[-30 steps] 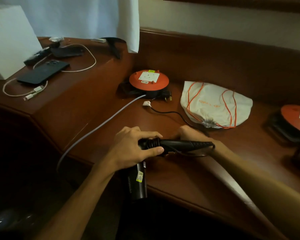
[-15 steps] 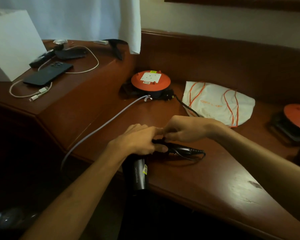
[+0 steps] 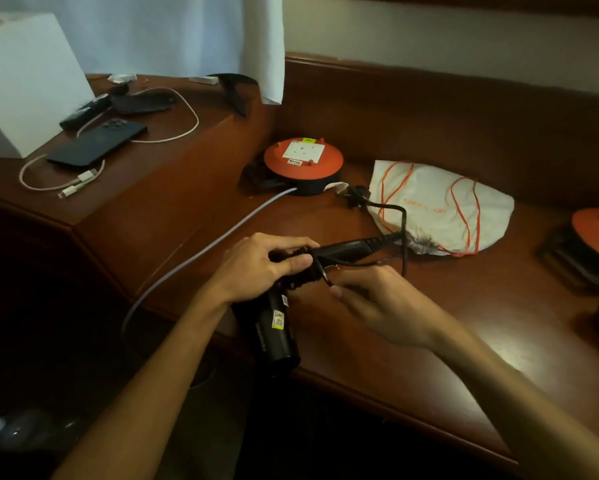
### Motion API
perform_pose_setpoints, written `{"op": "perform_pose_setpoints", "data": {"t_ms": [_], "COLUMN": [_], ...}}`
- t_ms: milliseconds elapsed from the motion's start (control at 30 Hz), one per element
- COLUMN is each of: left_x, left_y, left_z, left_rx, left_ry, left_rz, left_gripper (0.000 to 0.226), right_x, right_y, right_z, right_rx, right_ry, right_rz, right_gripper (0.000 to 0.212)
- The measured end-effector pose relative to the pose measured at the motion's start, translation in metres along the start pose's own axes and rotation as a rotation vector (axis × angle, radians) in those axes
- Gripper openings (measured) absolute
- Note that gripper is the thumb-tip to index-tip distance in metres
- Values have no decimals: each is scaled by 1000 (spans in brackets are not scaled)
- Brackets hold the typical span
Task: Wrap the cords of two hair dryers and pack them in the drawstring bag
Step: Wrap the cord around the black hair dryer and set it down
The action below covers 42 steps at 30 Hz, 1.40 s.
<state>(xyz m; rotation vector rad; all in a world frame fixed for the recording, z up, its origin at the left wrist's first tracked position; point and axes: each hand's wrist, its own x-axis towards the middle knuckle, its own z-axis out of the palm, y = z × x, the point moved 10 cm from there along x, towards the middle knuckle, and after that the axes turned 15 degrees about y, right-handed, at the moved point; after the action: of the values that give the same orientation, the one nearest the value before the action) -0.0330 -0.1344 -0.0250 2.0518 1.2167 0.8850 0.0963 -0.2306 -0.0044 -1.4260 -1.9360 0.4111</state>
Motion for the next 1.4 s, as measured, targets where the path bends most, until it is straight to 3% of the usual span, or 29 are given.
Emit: {"op": "perform_pose_setpoints", "data": {"t_ms": [67,167,233,300,367,433,567,667,800,900,1033,1200,1400], "left_x": [-1,-6,-8,-9,-11,-13,-14,-8,4,8,10,6,8], "left_y": [0,4,5,4,6,8,13,11,4,5,12,22,14], "left_z": [-3,-4,-6,-6,-4,0,8,12,17,29,28,27,23], "left_rx": [-67,-87,-99,-138,-126,-88,64,169,332,375,360,476,423], "left_ry": [11,52,84,86,54,11,-33,-90,-213,-344,-295,-126,-95], "left_rz": [-7,0,-1,-3,11,28,83,62,-1,-10,11,110,80], "left_gripper": [45,41,38,37,40,42,46,50,80,68,38,43,45], "right_x": [2,3,5,12,22,33,57,71,83,82,70,63,70], "right_y": [15,45,48,49,59,73,81,67,39,19,7,23,-9], "right_z": [14,33,32,25,21,24,31,26,15,14,12,5,-11], "right_rx": [18,17,39,109,108,85,-7,-3,-53,-179,-319,-492,-566], "right_ry": [37,35,59,54,-38,-156,-348,-403,-435,-456,-417,-280,-159], "right_rz": [12,80,50,5,15,52,129,192,180,80,15,67,-39], "right_gripper": [36,27,37,30,33,49,26,31,23,19,20,16,29]}}
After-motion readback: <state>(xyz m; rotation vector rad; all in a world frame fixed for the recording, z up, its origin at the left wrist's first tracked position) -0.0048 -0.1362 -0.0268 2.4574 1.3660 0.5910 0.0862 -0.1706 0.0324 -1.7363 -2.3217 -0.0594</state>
